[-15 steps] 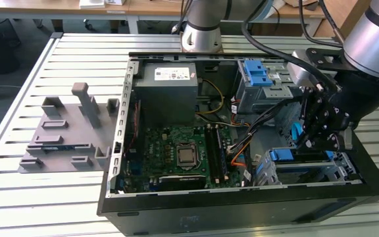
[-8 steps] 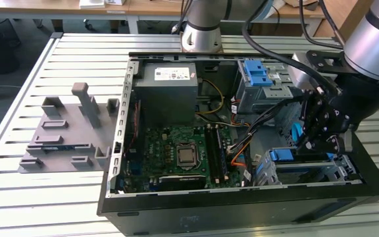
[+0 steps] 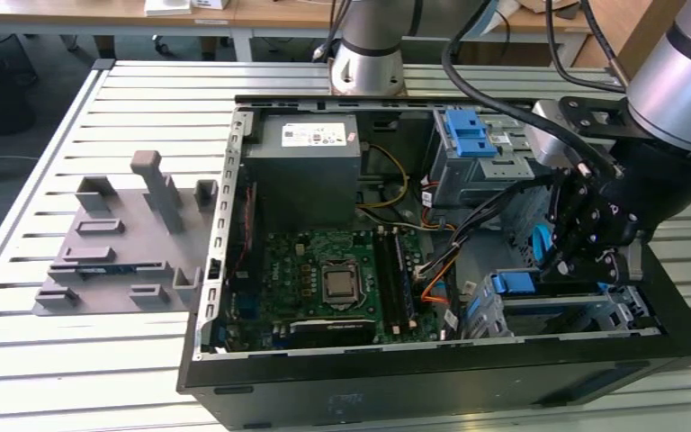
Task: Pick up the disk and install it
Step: 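Insert the second disk wire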
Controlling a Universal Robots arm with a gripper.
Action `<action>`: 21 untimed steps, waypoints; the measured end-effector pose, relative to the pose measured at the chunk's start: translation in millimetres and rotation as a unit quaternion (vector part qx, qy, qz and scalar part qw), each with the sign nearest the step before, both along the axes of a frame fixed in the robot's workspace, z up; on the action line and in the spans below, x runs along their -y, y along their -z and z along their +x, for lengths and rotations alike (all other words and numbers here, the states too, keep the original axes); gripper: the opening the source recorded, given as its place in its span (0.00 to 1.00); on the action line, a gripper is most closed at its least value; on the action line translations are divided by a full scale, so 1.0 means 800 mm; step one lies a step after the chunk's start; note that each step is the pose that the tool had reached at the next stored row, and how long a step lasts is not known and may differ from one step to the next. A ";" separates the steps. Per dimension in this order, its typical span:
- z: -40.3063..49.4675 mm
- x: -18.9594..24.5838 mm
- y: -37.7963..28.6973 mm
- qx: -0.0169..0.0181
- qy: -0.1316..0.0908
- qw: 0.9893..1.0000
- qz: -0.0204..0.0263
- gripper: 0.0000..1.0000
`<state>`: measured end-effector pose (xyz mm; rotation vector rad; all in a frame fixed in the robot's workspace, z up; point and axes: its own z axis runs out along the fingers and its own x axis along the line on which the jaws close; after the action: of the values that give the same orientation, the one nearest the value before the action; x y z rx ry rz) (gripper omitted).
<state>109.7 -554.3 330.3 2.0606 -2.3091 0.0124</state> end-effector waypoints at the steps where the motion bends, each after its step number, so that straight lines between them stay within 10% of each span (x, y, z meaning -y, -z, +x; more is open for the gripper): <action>1: 0.000 0.0000 0.0000 0.000 0.000 1.000 0.000 0.16; 21: 0.001 0.0000 -0.0099 -0.001 0.000 1.000 0.000 0.24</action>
<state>110.2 -554.3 338.3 2.0593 -2.3078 0.0097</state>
